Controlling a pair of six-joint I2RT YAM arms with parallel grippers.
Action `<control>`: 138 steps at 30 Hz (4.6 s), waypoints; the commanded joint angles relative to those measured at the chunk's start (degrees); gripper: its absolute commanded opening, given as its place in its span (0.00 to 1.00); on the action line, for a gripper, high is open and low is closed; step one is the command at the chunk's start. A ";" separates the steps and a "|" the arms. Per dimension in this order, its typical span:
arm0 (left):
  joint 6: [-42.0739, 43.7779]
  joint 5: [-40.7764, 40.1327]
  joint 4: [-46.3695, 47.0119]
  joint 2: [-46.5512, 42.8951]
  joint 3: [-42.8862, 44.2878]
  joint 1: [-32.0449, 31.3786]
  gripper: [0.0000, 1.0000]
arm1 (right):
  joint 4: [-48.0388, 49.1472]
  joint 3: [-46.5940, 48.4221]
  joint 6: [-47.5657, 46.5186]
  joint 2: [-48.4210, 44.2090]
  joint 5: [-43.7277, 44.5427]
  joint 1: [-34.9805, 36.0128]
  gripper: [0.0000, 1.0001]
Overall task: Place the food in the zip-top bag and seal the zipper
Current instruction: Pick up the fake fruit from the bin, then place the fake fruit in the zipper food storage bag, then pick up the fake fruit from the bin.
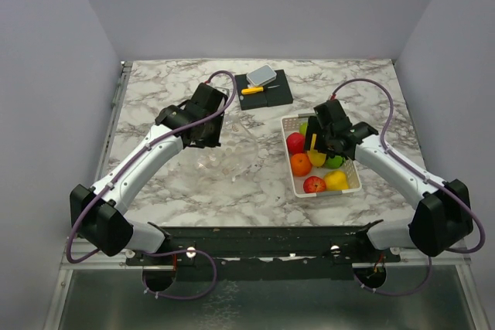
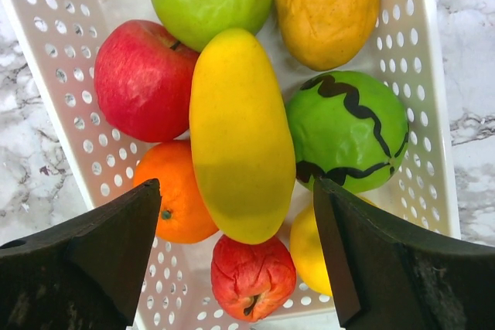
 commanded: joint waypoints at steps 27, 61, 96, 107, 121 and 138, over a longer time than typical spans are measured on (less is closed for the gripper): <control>0.41 -2.13 0.18 -1.09 -1.06 -0.47 0.00 | 3.84 -2.78 -0.74 2.32 -1.94 -1.54 0.29; -0.75 -0.29 1.38 -1.59 -0.65 -0.46 0.00 | 1.83 10.90 -15.26 -9.57 -29.33 10.43 0.11; -2.50 4.79 1.83 -3.35 0.29 -0.56 0.00 | -1.24 32.44 2.31 20.93 -20.75 22.06 0.19; -2.61 6.25 1.93 -3.37 0.84 -0.55 0.00 | 1.46 31.51 8.29 21.16 -14.42 22.20 0.65; -2.54 6.28 2.42 -2.41 0.96 -0.55 0.00 | 0.93 29.98 6.91 15.38 -13.21 22.20 0.77; -2.38 6.25 3.09 -2.64 0.22 -0.56 0.00 | -10.09 21.82 0.03 0.93 1.63 21.53 0.77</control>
